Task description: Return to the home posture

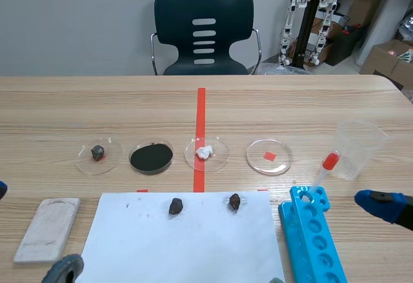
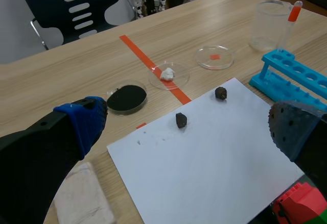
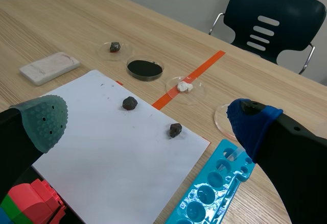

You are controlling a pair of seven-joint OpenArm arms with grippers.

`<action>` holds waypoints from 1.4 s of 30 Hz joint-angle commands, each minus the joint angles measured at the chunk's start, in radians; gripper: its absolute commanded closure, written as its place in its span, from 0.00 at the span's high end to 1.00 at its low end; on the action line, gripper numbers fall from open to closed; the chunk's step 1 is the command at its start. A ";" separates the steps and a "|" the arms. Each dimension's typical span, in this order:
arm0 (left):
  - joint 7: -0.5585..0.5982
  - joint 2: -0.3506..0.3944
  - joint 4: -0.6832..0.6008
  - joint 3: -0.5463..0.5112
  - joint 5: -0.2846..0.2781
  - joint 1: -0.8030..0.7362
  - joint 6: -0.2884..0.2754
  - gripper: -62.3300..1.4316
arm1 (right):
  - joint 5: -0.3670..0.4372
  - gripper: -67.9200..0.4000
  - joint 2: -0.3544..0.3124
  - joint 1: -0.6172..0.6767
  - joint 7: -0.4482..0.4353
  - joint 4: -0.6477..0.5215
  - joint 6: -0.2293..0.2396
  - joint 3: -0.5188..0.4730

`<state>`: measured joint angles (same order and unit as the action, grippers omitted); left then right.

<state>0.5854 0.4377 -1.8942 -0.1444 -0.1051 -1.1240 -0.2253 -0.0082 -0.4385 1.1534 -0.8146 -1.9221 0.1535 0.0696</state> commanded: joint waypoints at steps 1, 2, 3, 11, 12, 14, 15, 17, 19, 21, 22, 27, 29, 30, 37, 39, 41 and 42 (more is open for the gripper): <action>0.028 0.003 -0.013 0.001 -0.009 0.011 0.022 1.00 | 0.011 1.00 -0.005 -0.004 -0.018 -0.011 0.000 -0.003; 0.034 0.003 -0.013 0.001 -0.009 0.013 0.031 1.00 | 0.011 1.00 -0.005 -0.004 -0.018 -0.011 0.000 -0.003; 0.039 0.003 -0.013 0.001 -0.009 0.014 0.033 1.00 | 0.011 1.00 -0.005 -0.004 -0.018 -0.011 0.000 -0.003; 0.047 0.003 -0.013 0.001 -0.009 0.028 0.028 1.00 | 0.011 1.00 -0.005 -0.004 -0.018 -0.011 0.000 -0.003; 0.047 0.003 -0.013 0.001 -0.009 0.028 0.028 1.00 | 0.011 1.00 -0.005 -0.004 -0.018 -0.011 0.000 -0.003; 0.047 0.003 -0.012 0.001 -0.009 0.028 0.028 1.00 | 0.011 1.00 -0.005 -0.004 -0.018 -0.011 0.000 -0.003; 0.047 0.003 -0.012 0.001 -0.009 0.028 0.028 1.00 | 0.011 1.00 -0.005 -0.004 -0.018 -0.011 0.000 -0.003; 0.047 0.003 -0.012 0.001 -0.009 0.028 0.028 1.00 | 0.011 1.00 -0.005 -0.004 -0.018 -0.011 0.000 -0.003; 0.047 0.003 -0.012 0.001 -0.009 0.028 0.028 1.00 | 0.011 1.00 -0.005 -0.004 -0.018 -0.011 0.000 -0.003; 0.047 0.003 -0.012 0.001 -0.009 0.028 0.028 1.00 | 0.011 1.00 -0.005 -0.004 -0.018 -0.011 0.000 -0.003; 0.047 0.003 -0.012 0.001 -0.009 0.028 0.028 1.00 | 0.011 1.00 -0.005 -0.004 -0.018 -0.011 0.000 -0.003; 0.047 0.003 -0.012 0.001 -0.009 0.028 0.028 1.00 | 0.011 1.00 -0.005 -0.004 -0.018 -0.011 0.000 -0.003; 0.047 0.003 -0.012 0.001 -0.009 0.028 0.028 1.00 | 0.011 1.00 -0.005 -0.004 -0.018 -0.011 0.000 -0.003; 0.047 0.003 -0.012 0.001 -0.009 0.028 0.028 1.00 | 0.011 1.00 -0.005 -0.004 -0.018 -0.011 0.000 -0.003; 0.047 0.003 -0.012 0.001 -0.009 0.028 0.028 1.00 | 0.011 1.00 -0.005 -0.004 -0.018 -0.011 0.000 -0.003; 0.047 0.003 -0.012 0.001 -0.009 0.028 0.028 1.00 | 0.011 1.00 -0.005 -0.004 -0.018 -0.011 0.000 -0.003; 0.047 0.003 -0.012 0.001 -0.009 0.028 0.028 1.00 | 0.011 1.00 -0.005 -0.004 -0.018 -0.011 0.000 -0.003; 0.047 0.003 -0.012 0.001 -0.009 0.028 0.028 1.00 | 0.011 1.00 -0.005 -0.004 -0.018 -0.011 0.000 -0.003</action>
<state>0.6178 0.4381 -1.8942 -0.1444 -0.1055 -1.0969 -0.1944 -0.0082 -0.4385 1.1534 -0.8146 -1.9221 0.1535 0.0696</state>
